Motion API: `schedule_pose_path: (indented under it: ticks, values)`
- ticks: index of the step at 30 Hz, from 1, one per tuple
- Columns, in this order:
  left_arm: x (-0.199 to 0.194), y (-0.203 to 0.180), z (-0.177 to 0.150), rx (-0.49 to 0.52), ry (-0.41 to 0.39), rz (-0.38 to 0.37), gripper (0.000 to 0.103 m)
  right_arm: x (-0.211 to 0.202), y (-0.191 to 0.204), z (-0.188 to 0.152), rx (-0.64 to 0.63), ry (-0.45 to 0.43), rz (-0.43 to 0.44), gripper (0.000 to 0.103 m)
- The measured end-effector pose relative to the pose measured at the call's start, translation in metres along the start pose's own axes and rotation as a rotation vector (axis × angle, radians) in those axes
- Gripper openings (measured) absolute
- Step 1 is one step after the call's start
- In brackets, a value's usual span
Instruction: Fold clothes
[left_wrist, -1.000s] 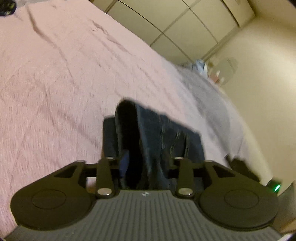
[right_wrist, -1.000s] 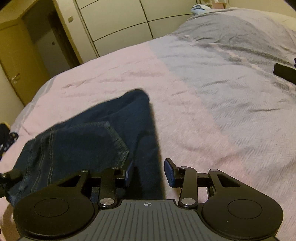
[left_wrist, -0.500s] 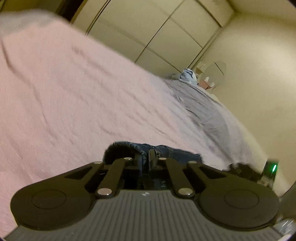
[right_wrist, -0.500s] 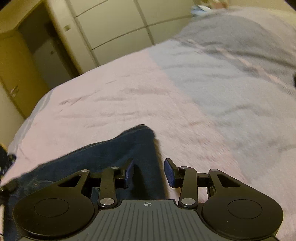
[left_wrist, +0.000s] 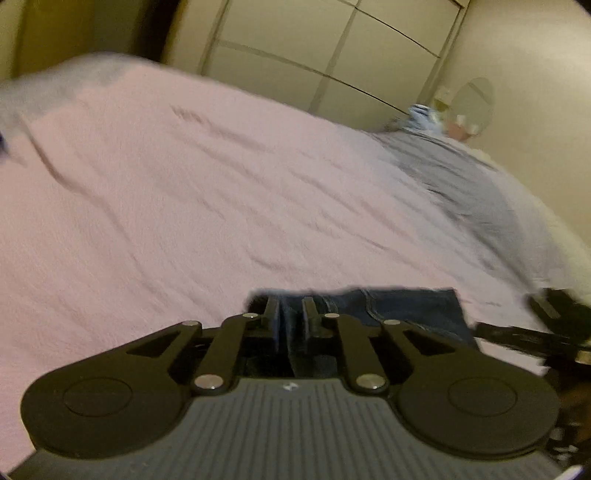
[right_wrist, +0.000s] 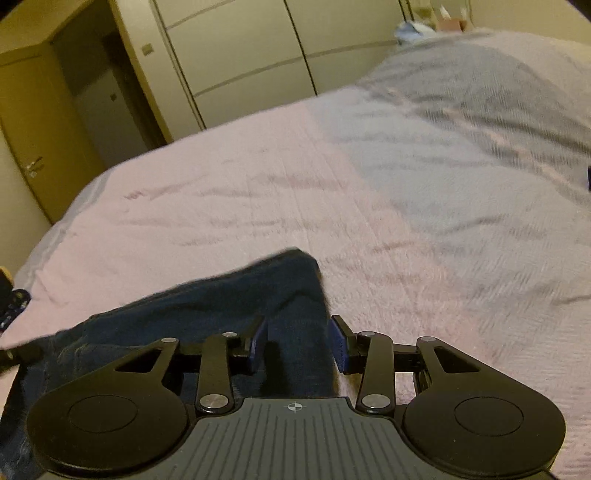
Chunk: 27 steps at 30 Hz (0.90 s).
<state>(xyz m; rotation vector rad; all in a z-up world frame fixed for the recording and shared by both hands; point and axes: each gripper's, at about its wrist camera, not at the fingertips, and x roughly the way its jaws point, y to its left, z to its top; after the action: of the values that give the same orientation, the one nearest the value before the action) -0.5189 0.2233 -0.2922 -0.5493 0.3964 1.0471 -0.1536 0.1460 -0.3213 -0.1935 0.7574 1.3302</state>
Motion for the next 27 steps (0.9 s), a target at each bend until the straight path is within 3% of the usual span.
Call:
schedule_pose_path:
  ticks: [1,4,7,10,13,16,18,19,22,27]
  values:
    - [-0.007,-0.009,0.003,0.035,-0.02,0.025,0.007,0.0,0.005,0.002,-0.021,-0.006,0.003,0.04]
    - [-0.007,-0.033,0.01,0.095,-0.008,-0.038,0.009,0.003,0.022,0.007,-0.085,-0.018,0.01,0.04]
    - [0.028,-0.044,0.003,0.17,0.084,-0.029,0.009,0.02,0.036,0.008,-0.138,-0.008,-0.005,0.04]
    - [0.068,-0.035,-0.017,0.195,0.159,0.011,0.014,0.046,0.037,0.005,-0.152,0.059,-0.019,0.04]
    - [0.073,-0.028,-0.024,0.182,0.14,-0.001,0.014,0.071,0.036,-0.001,-0.166,0.128,-0.044,0.04]
    - [0.078,-0.021,-0.03,0.169,0.12,-0.013,0.014,0.069,0.039,-0.002,-0.189,0.125,-0.061,0.04]
    - [0.066,-0.022,-0.025,0.148,0.108,-0.013,0.014,0.057,0.037,-0.002,-0.166,0.106,-0.056,0.04]
    - [0.058,-0.023,-0.021,0.135,0.102,-0.011,0.008,0.045,0.035,-0.002,-0.145,0.09,-0.056,0.04]
    - [0.009,-0.028,-0.015,0.109,0.033,-0.035,0.005,-0.001,0.031,-0.008,-0.094,0.037,-0.025,0.04]
    - [-0.055,-0.044,-0.044,0.153,-0.022,-0.075,0.005,-0.068,0.038,-0.044,-0.1,-0.027,0.016,0.04]
